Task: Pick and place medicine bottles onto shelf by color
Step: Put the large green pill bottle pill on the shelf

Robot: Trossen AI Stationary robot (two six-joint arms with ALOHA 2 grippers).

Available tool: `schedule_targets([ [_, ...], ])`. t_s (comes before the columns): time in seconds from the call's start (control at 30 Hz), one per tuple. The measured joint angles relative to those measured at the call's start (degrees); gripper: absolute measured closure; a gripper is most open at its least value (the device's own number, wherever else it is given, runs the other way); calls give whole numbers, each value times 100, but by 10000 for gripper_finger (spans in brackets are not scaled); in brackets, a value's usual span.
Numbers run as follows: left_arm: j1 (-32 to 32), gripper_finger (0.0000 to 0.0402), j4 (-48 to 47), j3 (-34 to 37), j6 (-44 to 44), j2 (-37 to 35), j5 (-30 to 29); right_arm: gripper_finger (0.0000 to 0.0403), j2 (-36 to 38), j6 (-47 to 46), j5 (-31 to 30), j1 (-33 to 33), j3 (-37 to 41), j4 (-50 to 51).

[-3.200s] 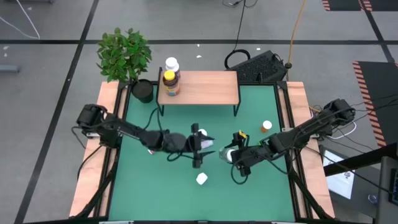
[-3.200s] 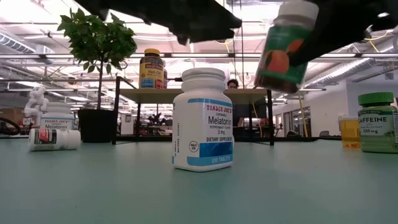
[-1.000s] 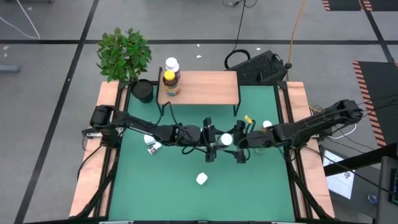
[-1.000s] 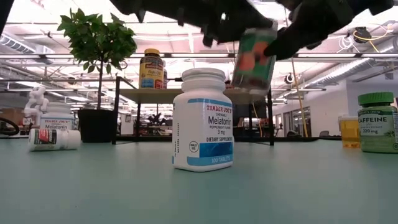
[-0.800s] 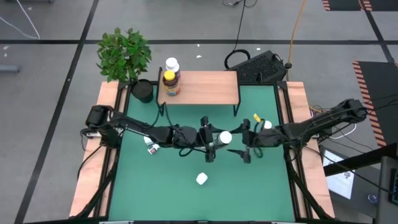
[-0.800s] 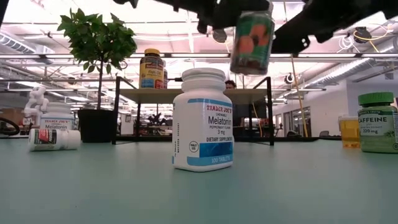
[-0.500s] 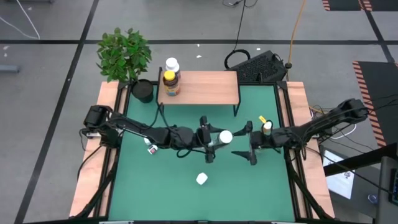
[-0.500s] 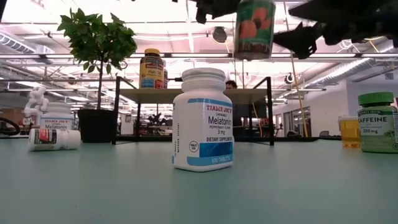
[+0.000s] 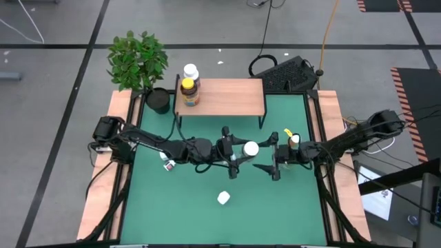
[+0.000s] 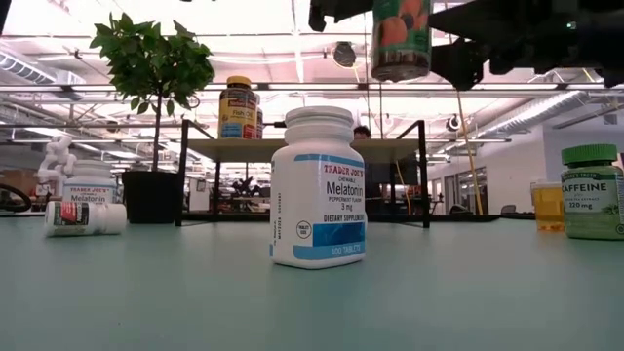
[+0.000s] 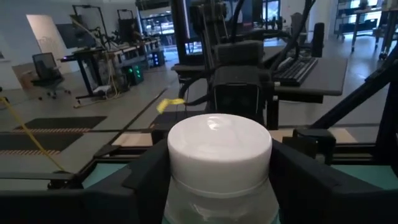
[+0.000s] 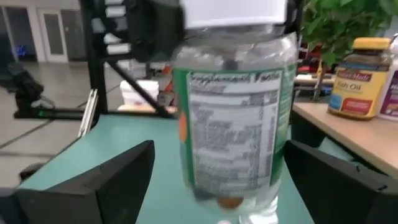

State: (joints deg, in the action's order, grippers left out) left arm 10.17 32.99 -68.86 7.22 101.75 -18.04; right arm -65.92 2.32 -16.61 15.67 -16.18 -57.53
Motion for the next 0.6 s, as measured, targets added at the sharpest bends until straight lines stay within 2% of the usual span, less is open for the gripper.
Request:
schedule_targets([
  [0.2,0,153,-3,0,-24,0,4,79,-393,-117,30,-130,-52,-260],
  [0.43,9,166,-94,2,-22,1,-2,132,-537,-98,237,-165,-336,155],
  [0.6,7,146,-143,4,-29,1,27,139,-537,-102,289,-186,-394,309],
])
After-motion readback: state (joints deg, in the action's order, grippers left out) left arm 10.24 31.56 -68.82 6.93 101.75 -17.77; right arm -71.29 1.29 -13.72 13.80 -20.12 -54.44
